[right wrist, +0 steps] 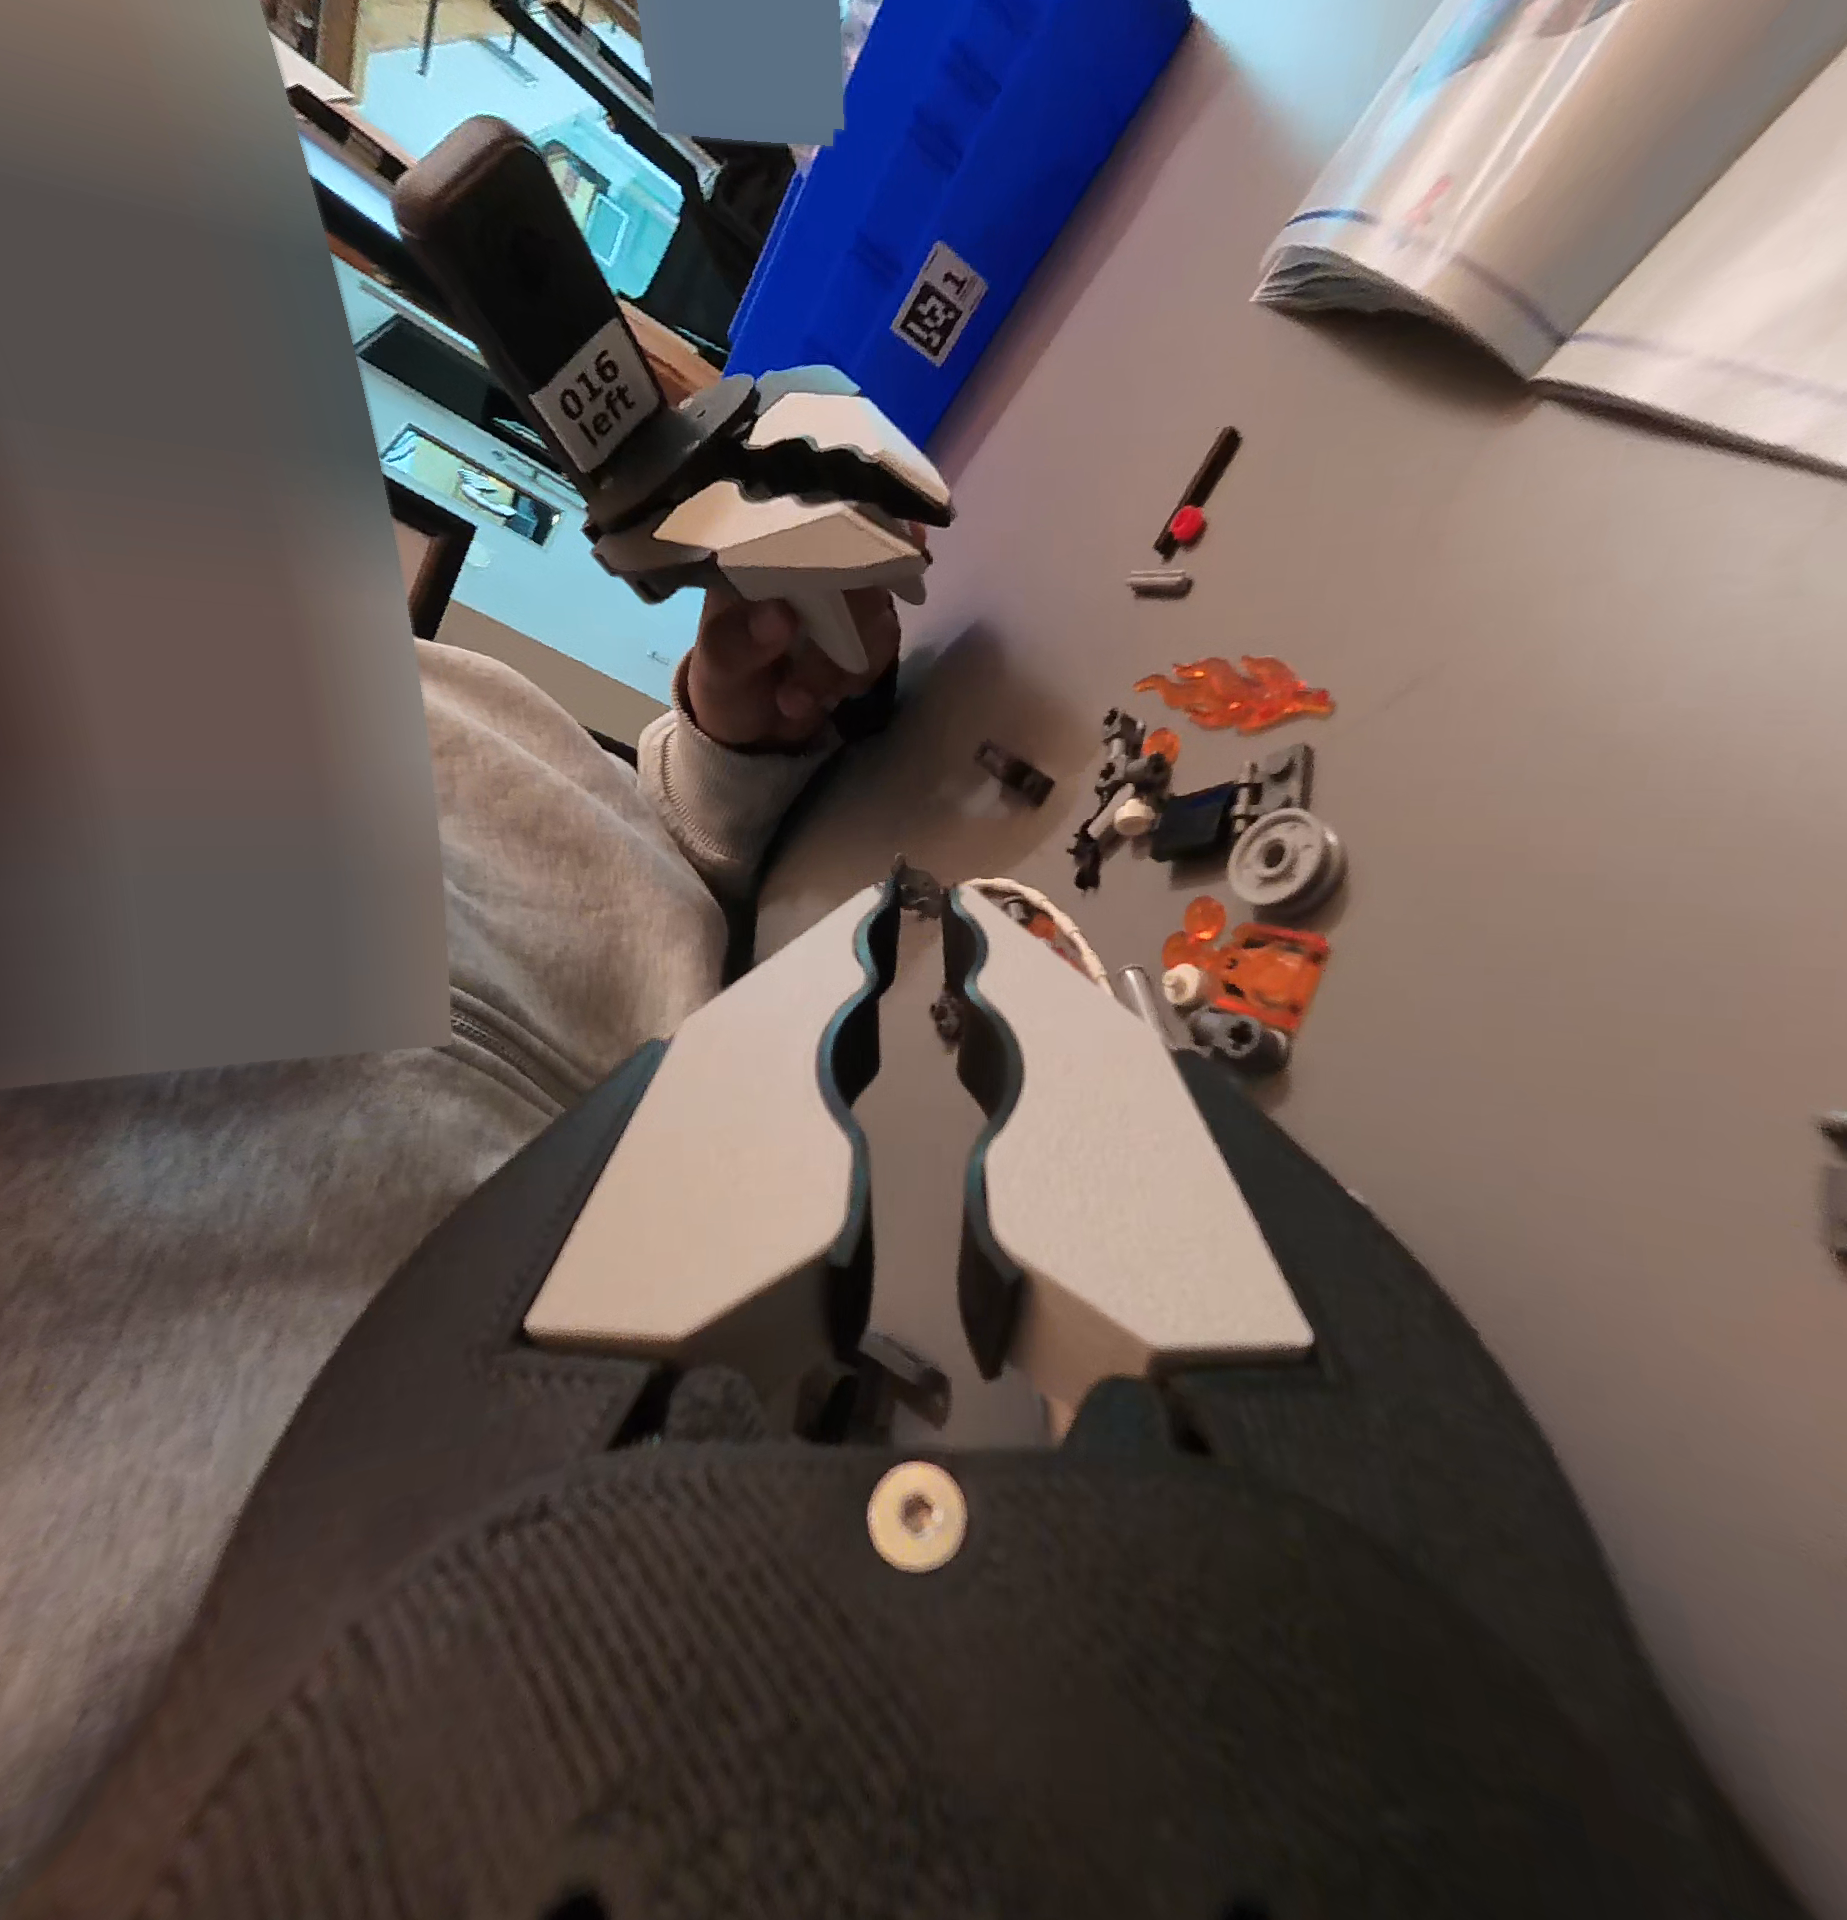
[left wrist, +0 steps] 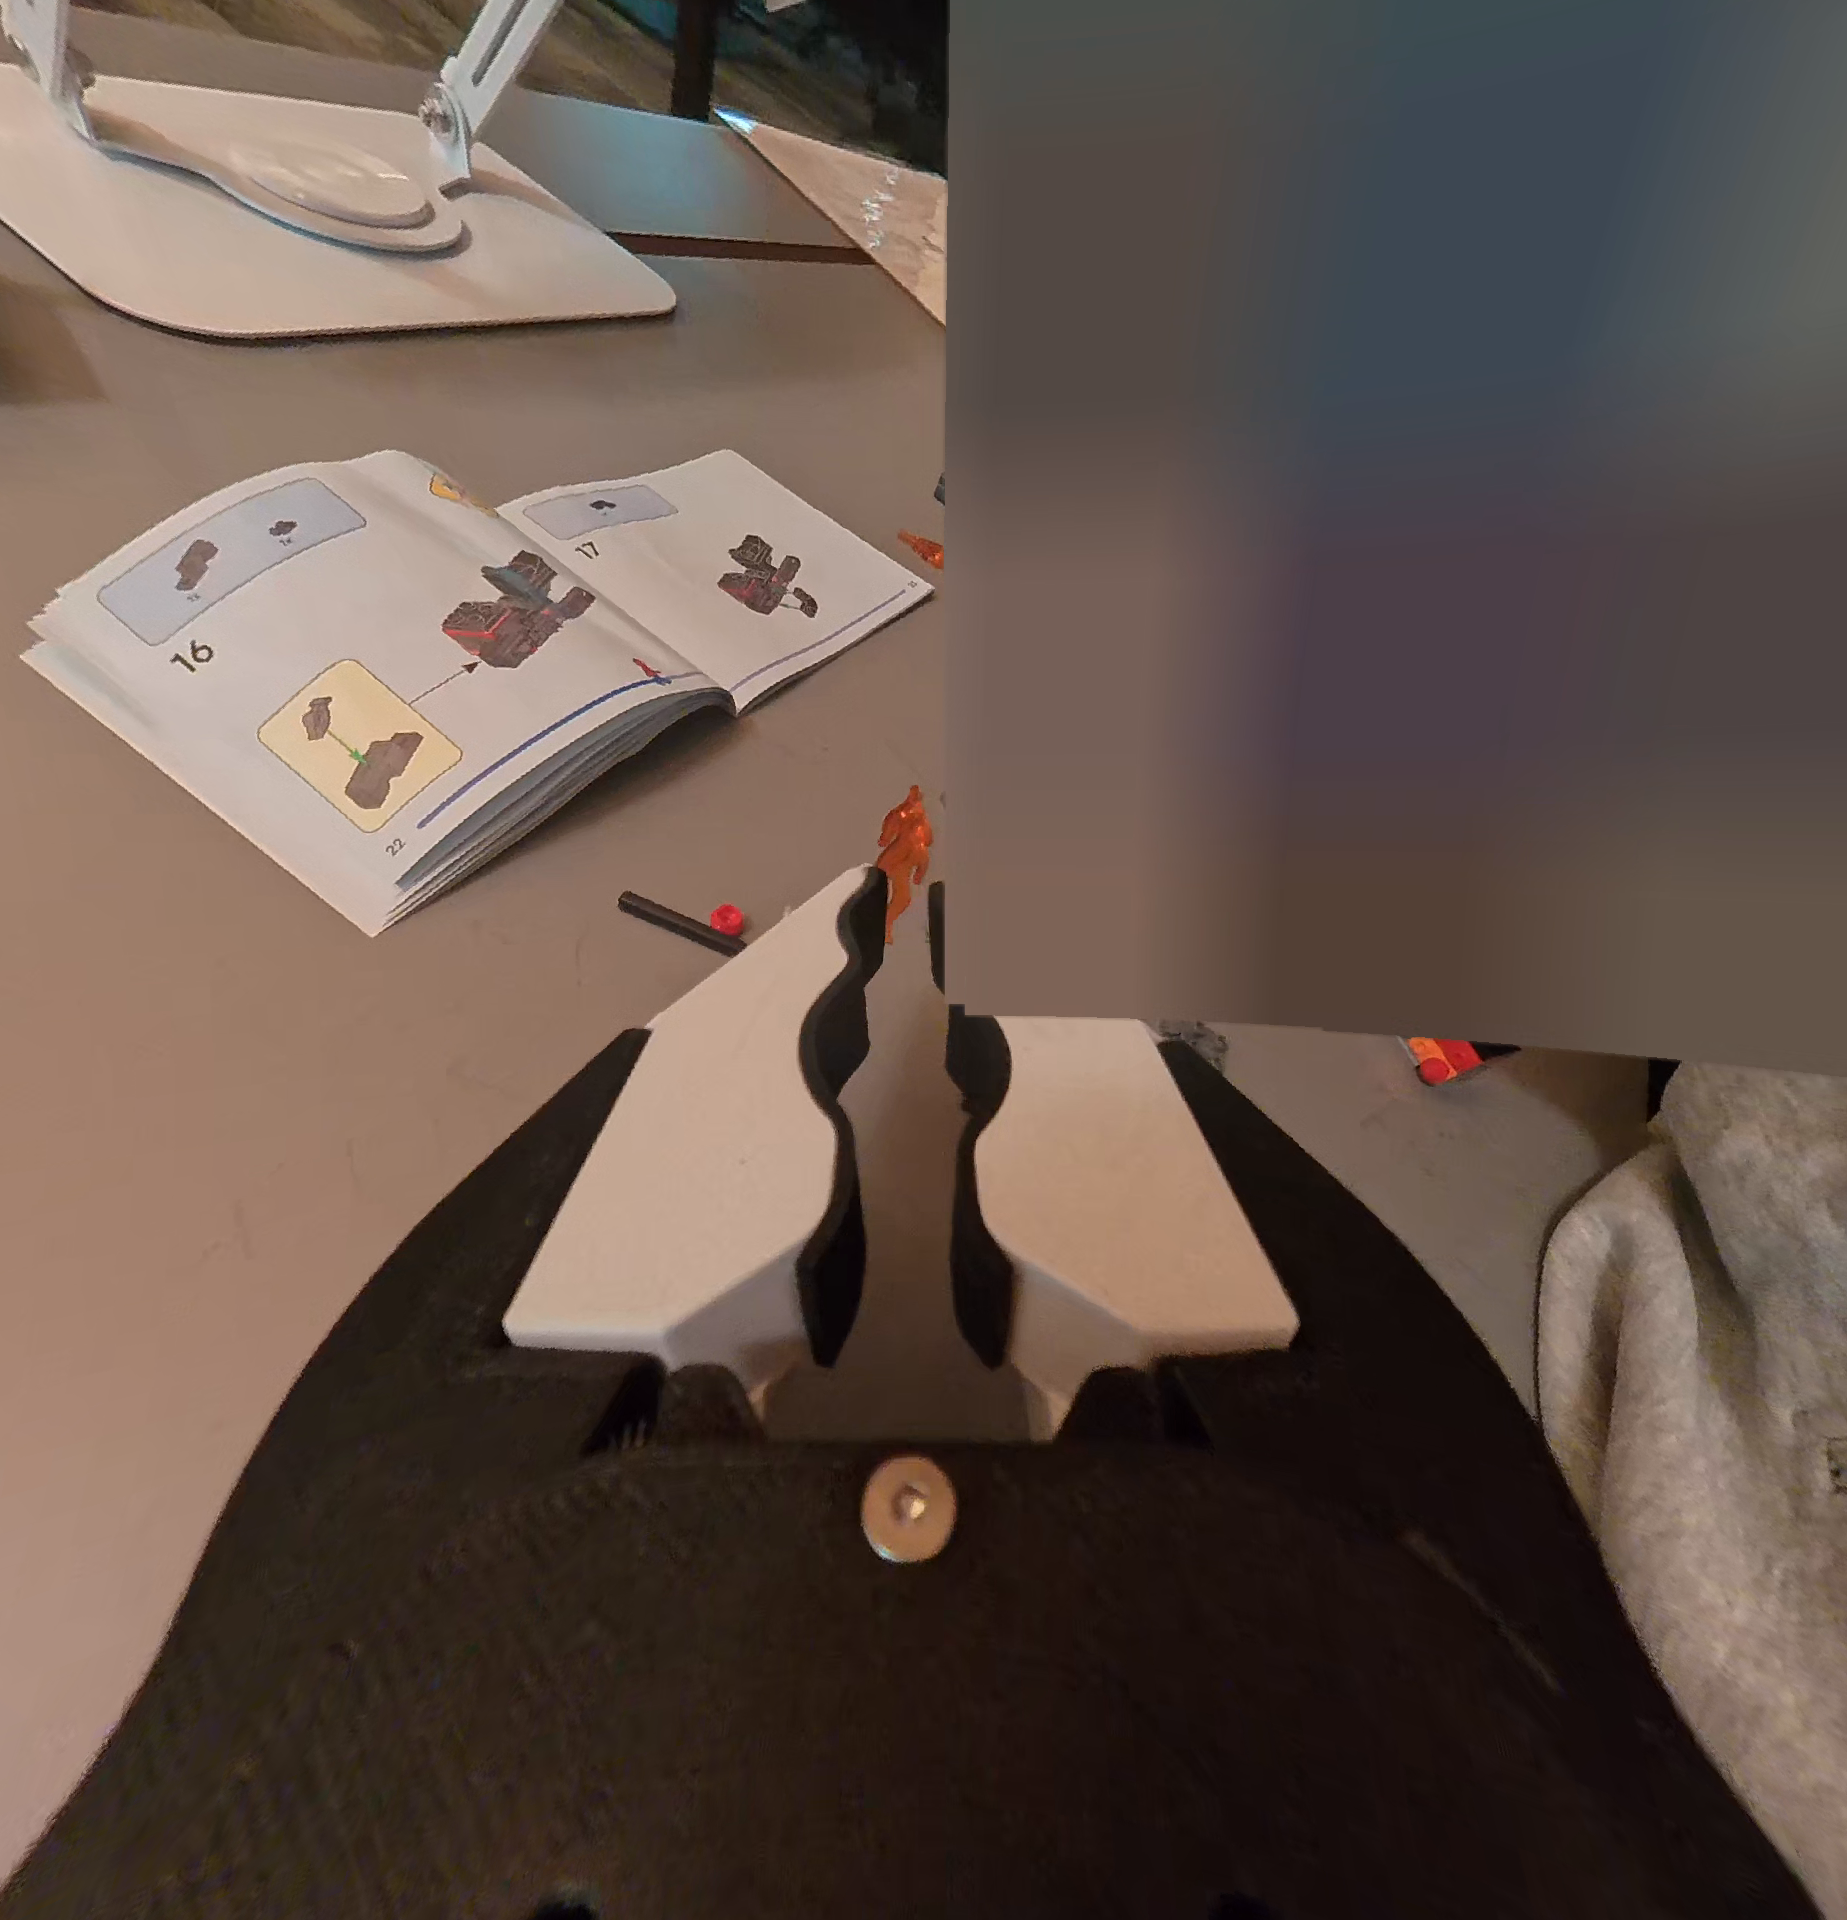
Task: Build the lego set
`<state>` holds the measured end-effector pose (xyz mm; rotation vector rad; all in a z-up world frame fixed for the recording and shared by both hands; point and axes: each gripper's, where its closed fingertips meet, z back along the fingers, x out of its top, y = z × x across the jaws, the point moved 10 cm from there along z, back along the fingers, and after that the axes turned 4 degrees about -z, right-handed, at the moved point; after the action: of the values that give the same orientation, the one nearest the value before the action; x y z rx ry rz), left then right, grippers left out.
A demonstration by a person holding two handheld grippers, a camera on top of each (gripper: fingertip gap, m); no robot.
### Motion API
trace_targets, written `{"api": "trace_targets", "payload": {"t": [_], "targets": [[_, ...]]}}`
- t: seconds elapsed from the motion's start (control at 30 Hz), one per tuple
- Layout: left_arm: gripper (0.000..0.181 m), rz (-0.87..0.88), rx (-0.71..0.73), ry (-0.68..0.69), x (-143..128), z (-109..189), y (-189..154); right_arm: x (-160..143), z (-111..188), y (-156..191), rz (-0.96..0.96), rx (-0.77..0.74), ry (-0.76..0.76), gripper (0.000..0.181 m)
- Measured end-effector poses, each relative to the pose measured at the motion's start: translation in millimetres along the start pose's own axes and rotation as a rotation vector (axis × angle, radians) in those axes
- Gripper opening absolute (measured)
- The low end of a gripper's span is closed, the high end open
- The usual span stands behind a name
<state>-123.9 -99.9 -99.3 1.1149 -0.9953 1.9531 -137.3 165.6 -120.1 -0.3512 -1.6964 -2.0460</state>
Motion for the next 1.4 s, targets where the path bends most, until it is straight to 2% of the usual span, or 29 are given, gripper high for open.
{"api": "trace_targets", "payload": {"t": [0.47,0.63,0.9,1.07,1.4], "targets": [[0.013,-0.164,-0.314,-0.018,-1,-7,-39,-5,-14,26,0.063,0.065,0.043,0.006],[0.016,-0.163,-0.404,-0.003,-3,-12,-50,-9,-20,37,0.101,0.081,0.064,0.006],[0.016,-0.218,-0.430,-0.015,-4,-19,-69,-14,-31,47,0.146,0.077,0.101,0.006],[0.017,-0.163,-0.448,-0.026,-3,-20,-66,-15,-31,47,0.163,0.056,0.102,0.006],[0.015,-0.191,-0.443,-0.036,-3,-18,-68,-16,-33,43,0.149,0.044,0.114,0.006]]}}
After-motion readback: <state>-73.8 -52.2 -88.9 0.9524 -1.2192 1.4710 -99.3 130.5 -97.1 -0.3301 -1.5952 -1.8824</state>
